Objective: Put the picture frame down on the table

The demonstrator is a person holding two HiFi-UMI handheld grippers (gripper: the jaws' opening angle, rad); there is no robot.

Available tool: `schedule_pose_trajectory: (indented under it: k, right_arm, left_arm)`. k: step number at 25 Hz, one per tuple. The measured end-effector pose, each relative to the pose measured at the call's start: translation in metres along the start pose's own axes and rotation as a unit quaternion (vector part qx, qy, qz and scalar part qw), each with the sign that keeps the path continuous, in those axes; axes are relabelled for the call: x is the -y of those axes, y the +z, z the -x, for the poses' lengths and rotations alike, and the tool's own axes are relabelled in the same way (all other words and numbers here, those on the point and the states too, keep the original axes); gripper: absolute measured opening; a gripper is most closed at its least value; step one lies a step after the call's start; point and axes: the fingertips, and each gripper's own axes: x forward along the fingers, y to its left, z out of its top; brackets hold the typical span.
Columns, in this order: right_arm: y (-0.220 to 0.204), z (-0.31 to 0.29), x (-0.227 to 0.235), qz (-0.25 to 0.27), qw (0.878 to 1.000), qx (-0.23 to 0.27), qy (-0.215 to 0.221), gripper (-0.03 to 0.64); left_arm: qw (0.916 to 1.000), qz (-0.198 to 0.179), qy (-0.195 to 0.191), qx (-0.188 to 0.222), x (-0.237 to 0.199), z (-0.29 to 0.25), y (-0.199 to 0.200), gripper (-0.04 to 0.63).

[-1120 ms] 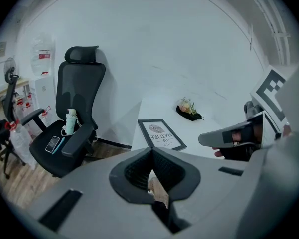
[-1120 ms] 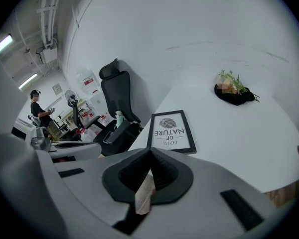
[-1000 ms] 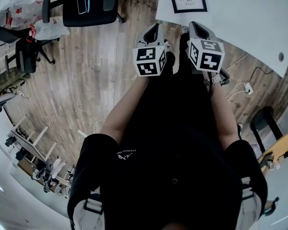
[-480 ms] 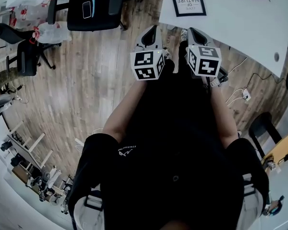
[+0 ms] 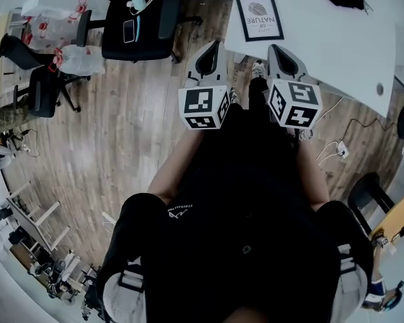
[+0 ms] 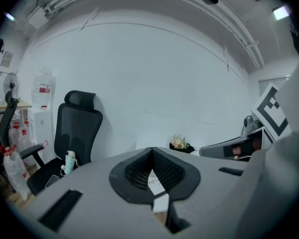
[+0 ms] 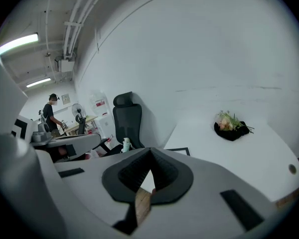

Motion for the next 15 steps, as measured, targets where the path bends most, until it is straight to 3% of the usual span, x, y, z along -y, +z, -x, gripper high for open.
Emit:
schedule_pose_trajectory:
  k: [5,9,15]
  right_arm:
    - [0.039,0.026,0.001,-0.004,0.999,0.048,-0.002,-0.002]
    - [0.07,0.051,0.003,-0.004,0.996,0.09,-0.006,-0.002]
    - [0.108,0.081,0.01,-0.008,0.99,0.143,-0.011,-0.002]
  left_arm:
    - [0.9983,-0.034,-0.017,0.043,0.019,0.01,0.043,0.006]
    - [0.9961,-0.041,-0.033,0.072,0.034,0.019,0.07,0.006]
    - [0.9917,-0.066,-0.03,0.106,0.041,0.027,0.099,0.006]
